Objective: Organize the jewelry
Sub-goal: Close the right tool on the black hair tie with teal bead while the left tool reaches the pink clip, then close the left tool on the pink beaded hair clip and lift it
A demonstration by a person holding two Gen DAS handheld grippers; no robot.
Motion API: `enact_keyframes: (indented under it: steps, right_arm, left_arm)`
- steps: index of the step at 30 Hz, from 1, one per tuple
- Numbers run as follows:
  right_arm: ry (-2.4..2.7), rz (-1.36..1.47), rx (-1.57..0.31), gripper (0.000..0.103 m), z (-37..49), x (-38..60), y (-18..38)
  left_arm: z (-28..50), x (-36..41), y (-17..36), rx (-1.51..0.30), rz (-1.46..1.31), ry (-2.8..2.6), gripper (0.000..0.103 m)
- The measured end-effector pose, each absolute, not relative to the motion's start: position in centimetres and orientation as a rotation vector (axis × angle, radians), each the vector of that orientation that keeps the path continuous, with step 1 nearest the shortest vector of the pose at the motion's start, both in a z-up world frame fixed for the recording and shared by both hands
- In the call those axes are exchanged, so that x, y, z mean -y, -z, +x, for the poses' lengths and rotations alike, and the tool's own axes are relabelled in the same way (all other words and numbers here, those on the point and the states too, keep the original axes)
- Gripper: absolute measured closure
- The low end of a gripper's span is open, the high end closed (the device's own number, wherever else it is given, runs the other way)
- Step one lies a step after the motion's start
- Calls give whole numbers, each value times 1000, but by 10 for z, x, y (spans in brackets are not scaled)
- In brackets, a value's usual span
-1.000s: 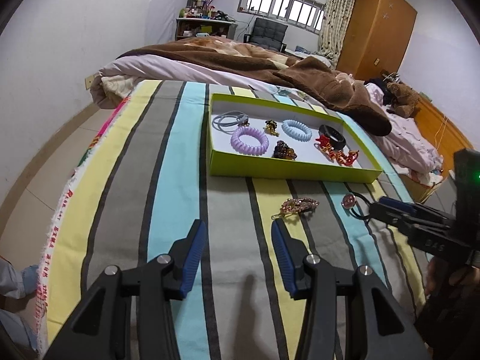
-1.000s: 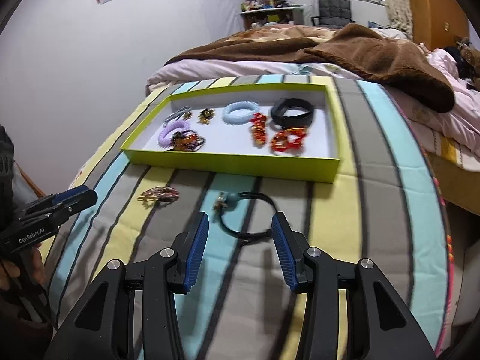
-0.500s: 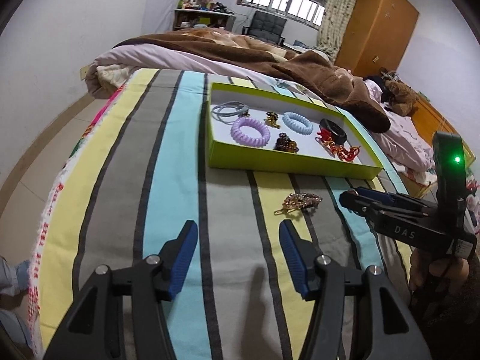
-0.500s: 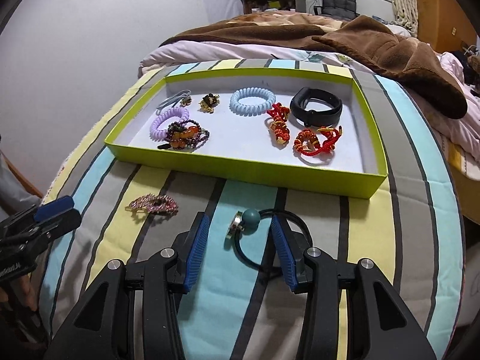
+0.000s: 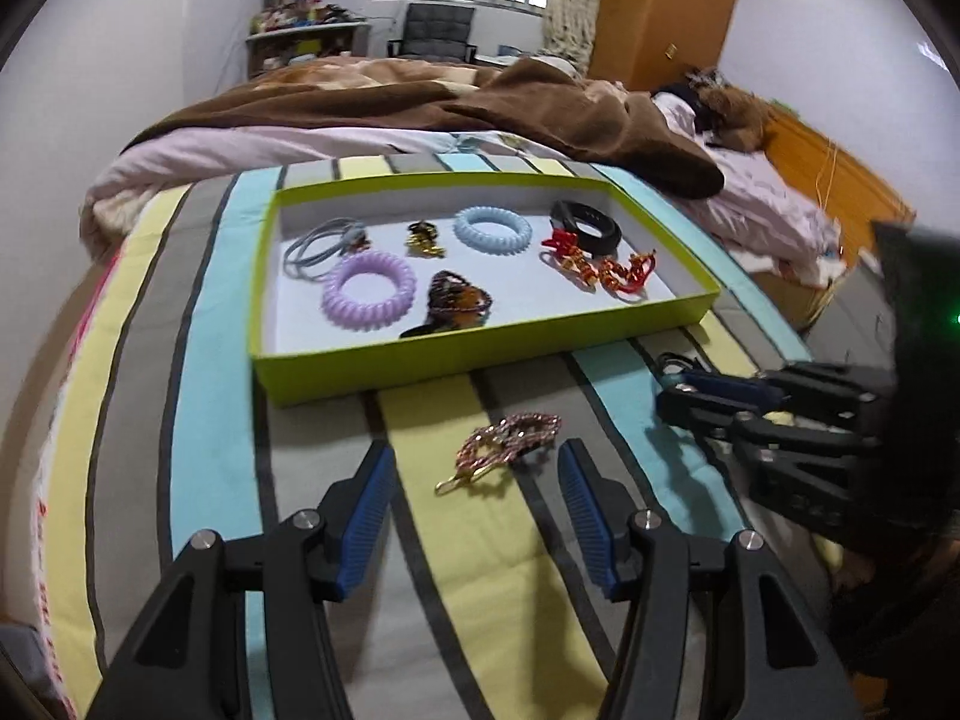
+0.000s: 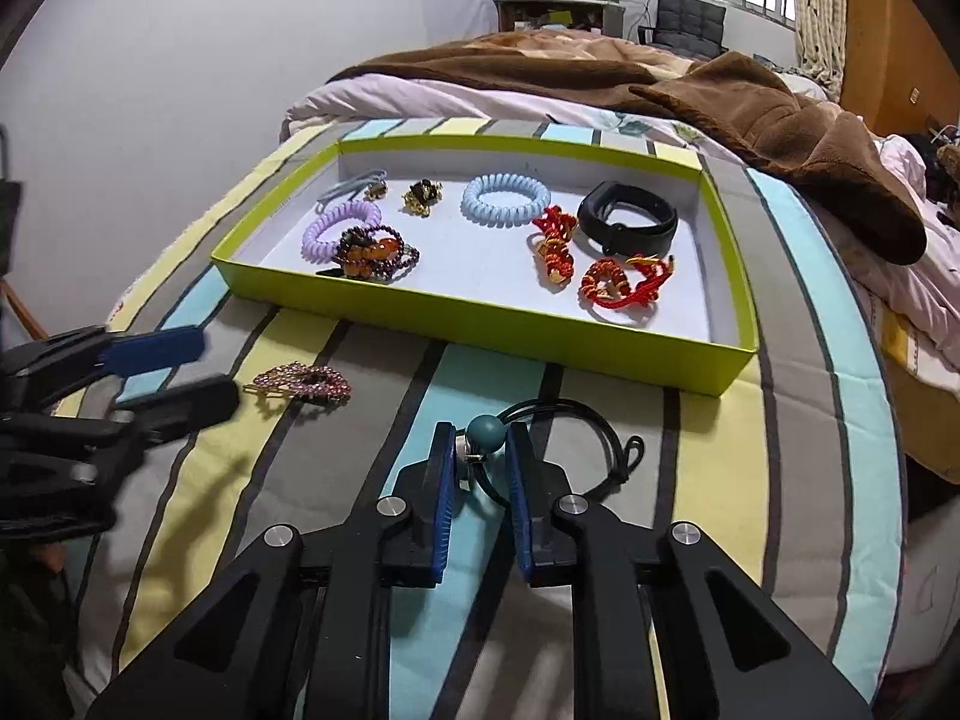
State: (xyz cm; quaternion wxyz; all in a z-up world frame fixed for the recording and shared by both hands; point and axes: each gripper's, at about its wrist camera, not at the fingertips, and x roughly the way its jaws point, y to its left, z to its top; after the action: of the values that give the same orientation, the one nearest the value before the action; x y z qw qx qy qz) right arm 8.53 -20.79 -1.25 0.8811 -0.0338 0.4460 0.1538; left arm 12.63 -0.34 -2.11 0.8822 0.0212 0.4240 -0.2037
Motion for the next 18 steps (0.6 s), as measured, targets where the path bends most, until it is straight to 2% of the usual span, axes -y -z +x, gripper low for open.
enact_keyframes:
  steps: [6,18]
  right_arm:
    - [-335,-48,-909,86,72,222,1]
    - [-348,-24,-888,86,56,237,-7]
  left_arm:
    - [140,16,34,-938,74,437,45]
    - [119,35,33,-944,76,482,45]
